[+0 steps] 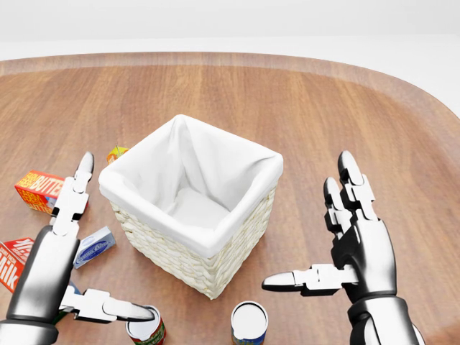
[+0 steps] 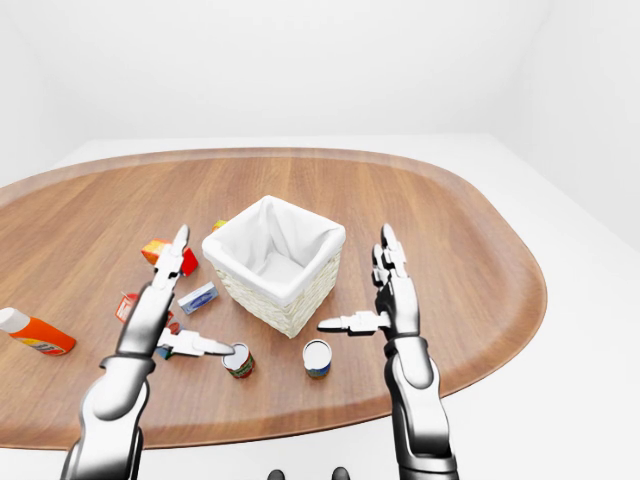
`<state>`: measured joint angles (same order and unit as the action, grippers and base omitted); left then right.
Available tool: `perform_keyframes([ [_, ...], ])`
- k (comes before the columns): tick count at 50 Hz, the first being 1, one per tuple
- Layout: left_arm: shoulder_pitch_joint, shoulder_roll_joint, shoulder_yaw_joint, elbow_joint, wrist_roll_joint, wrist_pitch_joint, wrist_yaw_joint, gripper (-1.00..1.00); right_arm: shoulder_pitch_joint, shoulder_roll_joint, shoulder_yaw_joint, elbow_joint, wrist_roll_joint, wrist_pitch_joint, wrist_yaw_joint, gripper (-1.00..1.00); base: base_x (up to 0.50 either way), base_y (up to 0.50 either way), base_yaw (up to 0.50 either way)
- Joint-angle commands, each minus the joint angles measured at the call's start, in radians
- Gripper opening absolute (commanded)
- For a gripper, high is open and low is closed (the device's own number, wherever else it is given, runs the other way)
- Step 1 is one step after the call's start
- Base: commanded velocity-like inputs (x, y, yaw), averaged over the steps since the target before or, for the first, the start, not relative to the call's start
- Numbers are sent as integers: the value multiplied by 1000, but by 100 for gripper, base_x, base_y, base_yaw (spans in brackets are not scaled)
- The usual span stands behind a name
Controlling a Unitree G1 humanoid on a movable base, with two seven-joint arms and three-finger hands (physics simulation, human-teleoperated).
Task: Pick up the tomato sauce, and put it in the basket.
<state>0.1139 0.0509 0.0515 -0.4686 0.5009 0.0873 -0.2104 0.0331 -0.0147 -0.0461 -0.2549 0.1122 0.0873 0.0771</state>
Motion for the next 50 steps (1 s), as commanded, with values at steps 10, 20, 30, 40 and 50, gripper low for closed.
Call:
perform_keyframes([
  [10,13,2,-2,-8,77,0,-29,100,1,0,1,-1,-3,0,-1,100,0,0,0],
  [20,16,4,-2,23,102,0,-18,100,2,1,2,-1,-4,0,-1,100,0,0,0],
  [30,23,3,-10,71,117,0,1,100,4,0,1,-4,-4,0,-1,100,0,0,0],
  [40,30,5,-18,95,134,0,8,100,3,1,2,5,-5,0,-1,100,0,0,0],
  [50,45,3,-32,108,154,0,13,100,3,1,2,7,-5,0,0,100,0,0,0],
])
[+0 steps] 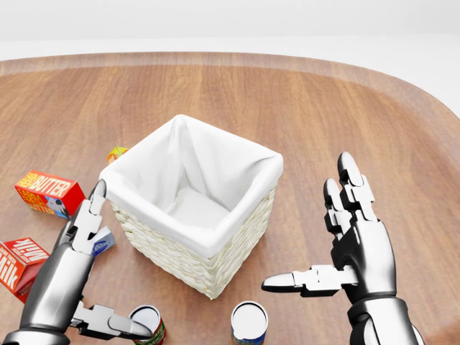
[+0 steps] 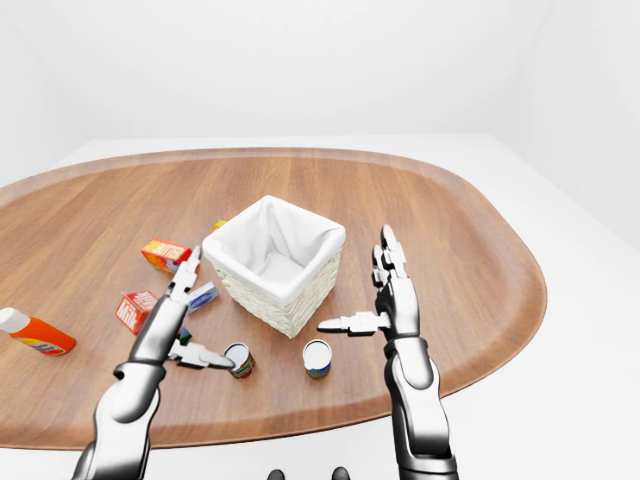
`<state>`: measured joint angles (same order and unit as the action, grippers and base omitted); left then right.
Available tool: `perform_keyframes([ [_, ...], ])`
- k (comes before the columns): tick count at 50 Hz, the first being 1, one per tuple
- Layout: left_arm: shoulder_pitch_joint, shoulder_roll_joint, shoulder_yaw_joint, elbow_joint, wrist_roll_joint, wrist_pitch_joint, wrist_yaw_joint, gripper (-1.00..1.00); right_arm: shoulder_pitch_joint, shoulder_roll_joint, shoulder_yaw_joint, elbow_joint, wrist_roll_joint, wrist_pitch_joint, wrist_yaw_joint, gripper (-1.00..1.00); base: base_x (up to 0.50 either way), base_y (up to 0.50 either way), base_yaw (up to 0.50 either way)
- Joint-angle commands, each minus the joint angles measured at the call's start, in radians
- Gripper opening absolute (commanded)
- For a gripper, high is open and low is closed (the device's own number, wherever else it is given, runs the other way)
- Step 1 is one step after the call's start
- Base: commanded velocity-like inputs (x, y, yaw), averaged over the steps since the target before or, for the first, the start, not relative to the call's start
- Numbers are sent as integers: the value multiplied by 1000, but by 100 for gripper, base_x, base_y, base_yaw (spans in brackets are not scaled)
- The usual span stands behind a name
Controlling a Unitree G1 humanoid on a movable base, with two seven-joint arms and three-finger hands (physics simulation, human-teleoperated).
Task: Pick up the tomato sauce, and put it in the basket.
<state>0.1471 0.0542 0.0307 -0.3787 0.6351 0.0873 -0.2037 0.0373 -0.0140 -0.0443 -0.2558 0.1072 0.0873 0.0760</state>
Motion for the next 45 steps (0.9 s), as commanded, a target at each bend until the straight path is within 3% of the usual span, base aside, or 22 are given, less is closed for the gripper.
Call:
perform_keyframes([
  [1,11,0,-12,25,20,0,9,100,-2,0,-1,13,-1,0,1,100,0,0,0],
  [28,31,2,-15,50,44,-19,15,100,-8,-2,-3,31,0,0,2,100,0,0,0],
  [45,33,7,-32,115,75,-61,47,100,-4,-1,-1,26,0,0,2,100,0,0,0],
])
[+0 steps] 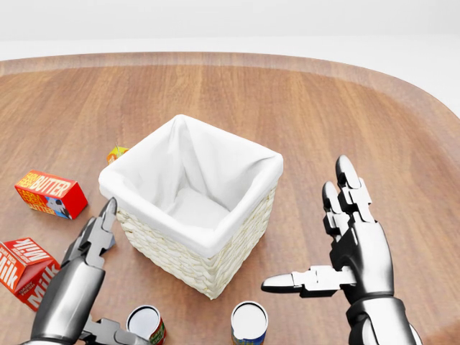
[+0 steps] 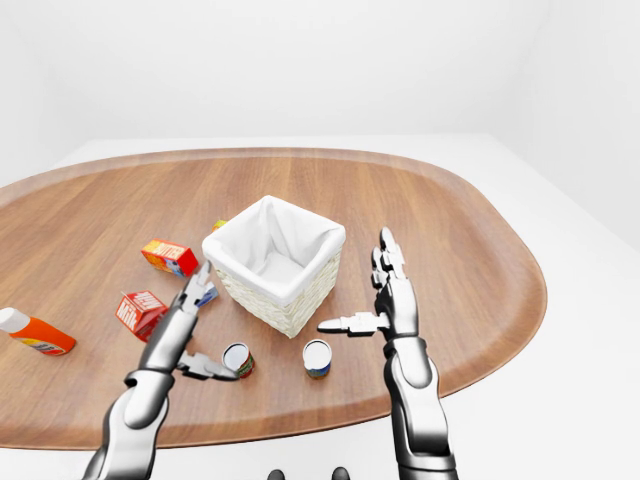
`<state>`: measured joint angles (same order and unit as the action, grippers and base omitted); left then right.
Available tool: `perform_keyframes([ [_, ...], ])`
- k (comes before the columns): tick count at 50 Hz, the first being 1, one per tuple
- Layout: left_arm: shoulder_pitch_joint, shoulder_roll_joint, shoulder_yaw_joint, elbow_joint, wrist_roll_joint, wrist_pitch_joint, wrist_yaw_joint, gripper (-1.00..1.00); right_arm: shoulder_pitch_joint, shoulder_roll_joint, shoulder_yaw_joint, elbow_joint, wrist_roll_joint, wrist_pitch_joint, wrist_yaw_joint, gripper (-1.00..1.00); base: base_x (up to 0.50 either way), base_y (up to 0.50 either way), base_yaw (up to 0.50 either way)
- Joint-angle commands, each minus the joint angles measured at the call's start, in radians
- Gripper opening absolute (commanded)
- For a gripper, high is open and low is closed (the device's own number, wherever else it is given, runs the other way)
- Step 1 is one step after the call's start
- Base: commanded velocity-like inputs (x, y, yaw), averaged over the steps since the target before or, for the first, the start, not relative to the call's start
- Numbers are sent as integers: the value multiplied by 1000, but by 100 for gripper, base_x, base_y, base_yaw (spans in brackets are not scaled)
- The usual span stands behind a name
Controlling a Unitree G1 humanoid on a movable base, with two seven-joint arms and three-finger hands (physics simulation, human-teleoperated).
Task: Pick up the tomato sauce, and put it in the basket.
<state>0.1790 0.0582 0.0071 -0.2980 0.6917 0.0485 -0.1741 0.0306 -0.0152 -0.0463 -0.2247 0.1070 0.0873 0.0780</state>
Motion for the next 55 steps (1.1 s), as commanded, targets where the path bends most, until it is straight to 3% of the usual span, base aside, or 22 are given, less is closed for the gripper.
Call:
perform_keyframes([
  [1,2,2,-10,36,21,-24,18,100,3,0,1,-8,0,0,0,100,0,0,0],
  [4,4,2,-15,46,26,-31,26,100,3,1,1,-10,1,0,0,100,0,0,0],
  [5,2,0,-17,36,31,-21,18,100,3,1,1,-11,1,0,-1,100,0,0,0],
  [6,2,2,-17,55,29,-34,30,100,4,1,2,-11,0,0,-1,100,0,0,0],
  [11,0,3,-20,86,25,-48,42,100,6,1,2,-10,0,0,0,100,0,0,0],
  [13,-1,-1,-26,72,31,-28,28,100,5,1,2,-7,0,0,0,100,0,0,0],
  [15,-1,4,-27,107,25,-52,50,100,4,1,2,-6,-1,0,0,100,0,0,0],
  [19,-6,7,-27,130,26,-63,61,100,5,1,2,-5,0,0,0,100,0,0,0],
  [22,-8,3,-30,105,33,-39,43,100,4,1,2,-8,0,0,-1,100,0,0,0],
  [24,-8,8,-30,140,30,-64,66,100,4,1,2,-7,0,0,0,100,0,0,0],
  [28,-12,11,-30,166,34,-78,81,100,3,1,1,-9,1,0,-1,100,0,0,0],
  [55,-14,10,-28,170,37,-80,82,100,4,1,2,-10,1,0,-1,100,0,0,0],
])
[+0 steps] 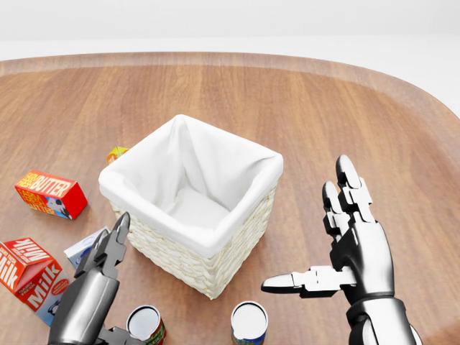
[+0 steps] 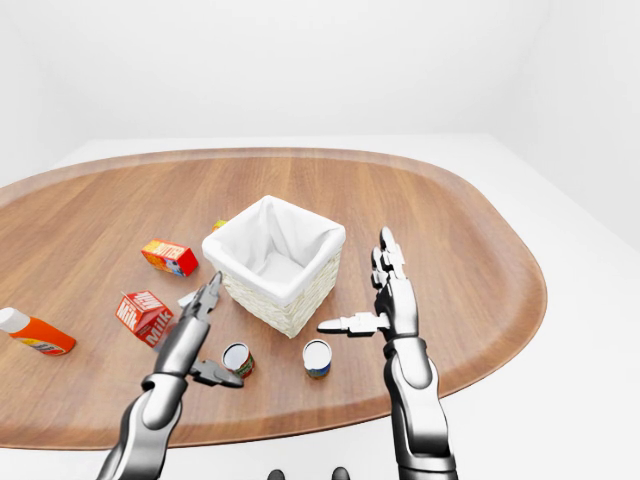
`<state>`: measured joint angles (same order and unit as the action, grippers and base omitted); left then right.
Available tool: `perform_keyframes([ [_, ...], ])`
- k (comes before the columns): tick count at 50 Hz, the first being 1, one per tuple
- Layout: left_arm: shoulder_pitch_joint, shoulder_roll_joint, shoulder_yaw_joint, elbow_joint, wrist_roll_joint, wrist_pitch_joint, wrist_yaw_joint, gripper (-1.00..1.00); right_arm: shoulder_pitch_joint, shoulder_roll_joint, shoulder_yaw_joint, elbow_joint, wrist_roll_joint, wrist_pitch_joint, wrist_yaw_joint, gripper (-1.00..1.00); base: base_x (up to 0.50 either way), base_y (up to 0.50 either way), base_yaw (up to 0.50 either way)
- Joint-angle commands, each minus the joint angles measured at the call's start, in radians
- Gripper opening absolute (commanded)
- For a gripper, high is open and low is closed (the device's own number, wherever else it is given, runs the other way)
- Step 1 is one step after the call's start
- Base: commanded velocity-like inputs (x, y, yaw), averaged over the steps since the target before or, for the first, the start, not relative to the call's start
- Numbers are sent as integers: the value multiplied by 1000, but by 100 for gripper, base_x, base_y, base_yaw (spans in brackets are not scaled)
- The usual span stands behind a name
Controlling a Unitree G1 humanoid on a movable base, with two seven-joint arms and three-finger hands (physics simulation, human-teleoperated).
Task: Pick up the tomato sauce, and put it in the basket.
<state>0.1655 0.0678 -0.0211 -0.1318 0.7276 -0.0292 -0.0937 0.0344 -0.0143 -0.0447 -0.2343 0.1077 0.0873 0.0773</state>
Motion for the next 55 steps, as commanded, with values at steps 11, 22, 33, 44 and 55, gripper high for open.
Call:
perform_keyframes([
  [11,-1,0,0,4,1,-2,2,100,0,0,0,0,0,0,0,100,0,0,0],
  [22,-1,0,0,4,1,-2,2,100,0,0,0,0,0,0,0,100,0,0,0],
  [33,-1,0,0,4,1,-2,2,100,0,0,0,0,0,0,0,100,0,0,0],
  [44,-1,0,0,4,1,-2,2,100,0,0,0,0,0,0,0,100,0,0,0],
  [55,-1,0,0,4,1,-2,2,100,0,0,0,0,0,0,0,100,0,0,0],
])
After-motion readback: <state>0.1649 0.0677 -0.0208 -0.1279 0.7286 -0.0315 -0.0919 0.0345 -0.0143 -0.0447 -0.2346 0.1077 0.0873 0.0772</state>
